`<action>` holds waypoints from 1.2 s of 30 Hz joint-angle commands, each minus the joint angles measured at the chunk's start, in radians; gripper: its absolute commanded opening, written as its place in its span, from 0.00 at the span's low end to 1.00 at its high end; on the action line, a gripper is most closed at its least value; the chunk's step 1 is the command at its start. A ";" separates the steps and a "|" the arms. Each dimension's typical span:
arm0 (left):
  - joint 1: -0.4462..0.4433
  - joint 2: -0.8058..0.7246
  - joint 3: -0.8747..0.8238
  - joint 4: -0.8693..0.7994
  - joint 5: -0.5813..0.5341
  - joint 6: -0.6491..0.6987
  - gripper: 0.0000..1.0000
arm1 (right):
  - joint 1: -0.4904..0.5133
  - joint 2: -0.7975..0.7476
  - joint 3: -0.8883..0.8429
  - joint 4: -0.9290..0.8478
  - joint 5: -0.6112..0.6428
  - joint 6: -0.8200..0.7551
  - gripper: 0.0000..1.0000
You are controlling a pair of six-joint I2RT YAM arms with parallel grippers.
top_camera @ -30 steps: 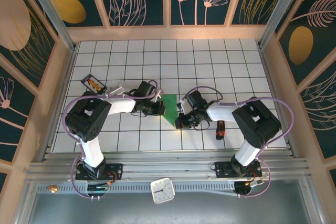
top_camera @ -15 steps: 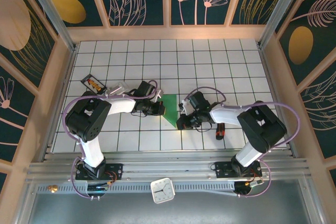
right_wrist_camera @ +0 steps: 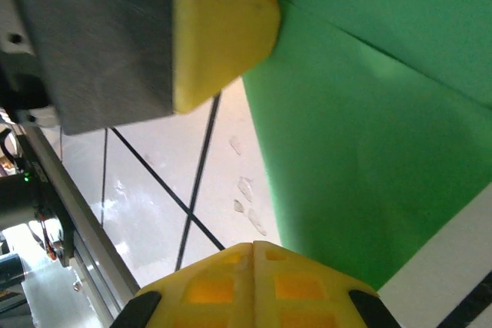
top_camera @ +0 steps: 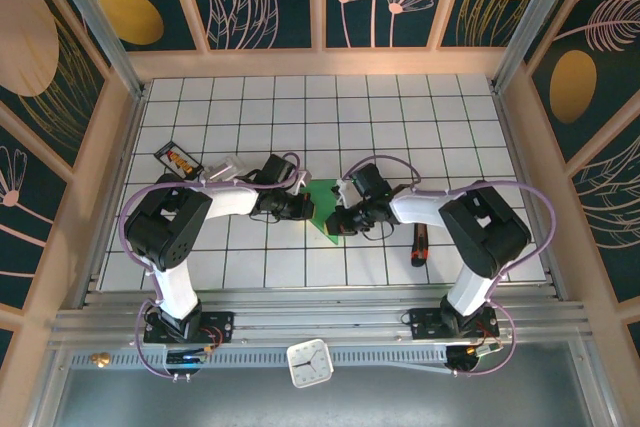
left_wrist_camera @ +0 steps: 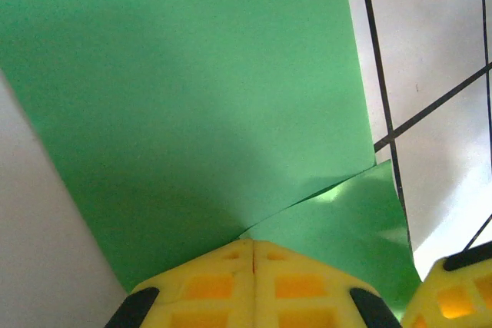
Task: Fold a paper plane with a square sheet of paper (pick it up from the middle)
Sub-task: Third fold the triangle at the center of the table.
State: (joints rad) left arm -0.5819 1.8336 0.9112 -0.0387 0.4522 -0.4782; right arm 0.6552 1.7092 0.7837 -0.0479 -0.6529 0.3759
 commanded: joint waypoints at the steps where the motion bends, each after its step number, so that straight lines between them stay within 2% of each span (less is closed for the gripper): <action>1: 0.014 0.037 -0.025 -0.110 -0.113 0.016 0.00 | -0.006 0.015 -0.039 0.016 0.001 -0.002 0.00; 15: 0.015 0.030 -0.026 -0.112 -0.119 0.018 0.00 | -0.017 -0.016 -0.184 0.009 0.049 0.013 0.00; 24: 0.013 0.023 -0.013 -0.093 -0.093 -0.002 0.00 | -0.019 -0.016 -0.187 0.030 0.038 0.023 0.00; 26: 0.013 0.011 -0.007 -0.069 -0.071 -0.019 0.04 | -0.020 -0.010 -0.184 0.030 0.041 0.022 0.00; 31: 0.013 -0.034 0.008 0.003 -0.005 -0.092 0.22 | -0.019 0.000 -0.193 0.030 0.055 0.032 0.00; 36: 0.013 -0.085 -0.007 0.063 0.048 -0.165 0.28 | -0.020 0.012 -0.196 0.036 0.056 0.044 0.00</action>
State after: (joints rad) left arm -0.5743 1.7981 0.9104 -0.0174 0.4686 -0.5827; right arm 0.6418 1.6718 0.6319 0.0978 -0.6567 0.4049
